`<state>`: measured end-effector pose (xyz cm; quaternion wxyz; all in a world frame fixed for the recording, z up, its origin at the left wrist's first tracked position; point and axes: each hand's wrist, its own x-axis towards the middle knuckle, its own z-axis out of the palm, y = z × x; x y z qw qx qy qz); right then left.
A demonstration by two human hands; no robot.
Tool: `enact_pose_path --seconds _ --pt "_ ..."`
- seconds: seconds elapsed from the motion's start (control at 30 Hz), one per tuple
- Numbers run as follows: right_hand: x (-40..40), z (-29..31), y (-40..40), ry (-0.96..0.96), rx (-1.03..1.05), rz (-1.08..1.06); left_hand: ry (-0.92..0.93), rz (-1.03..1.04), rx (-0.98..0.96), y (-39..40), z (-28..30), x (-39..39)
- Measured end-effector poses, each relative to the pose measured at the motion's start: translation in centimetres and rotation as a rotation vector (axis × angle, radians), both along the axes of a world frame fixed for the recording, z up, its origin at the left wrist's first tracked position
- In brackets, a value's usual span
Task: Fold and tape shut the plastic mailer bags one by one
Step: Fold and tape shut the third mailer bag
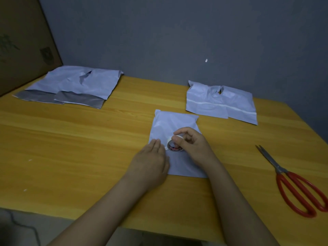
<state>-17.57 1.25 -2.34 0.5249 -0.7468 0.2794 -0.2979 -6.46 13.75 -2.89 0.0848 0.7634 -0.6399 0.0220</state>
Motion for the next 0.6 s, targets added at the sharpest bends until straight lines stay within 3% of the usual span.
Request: enact_pose_path --seconds 0.33,0.6 --pt "0.2 -0.3 0.2 -0.118 -0.031 -0.045 0.043 0.069 -0.168 -0.7 -1.7 -0.2" --pt "-0.3 -0.2 0.3 -0.027 -0.078 0.041 0.078 0.051 -0.145 -0.2 -2.7 -0.2"
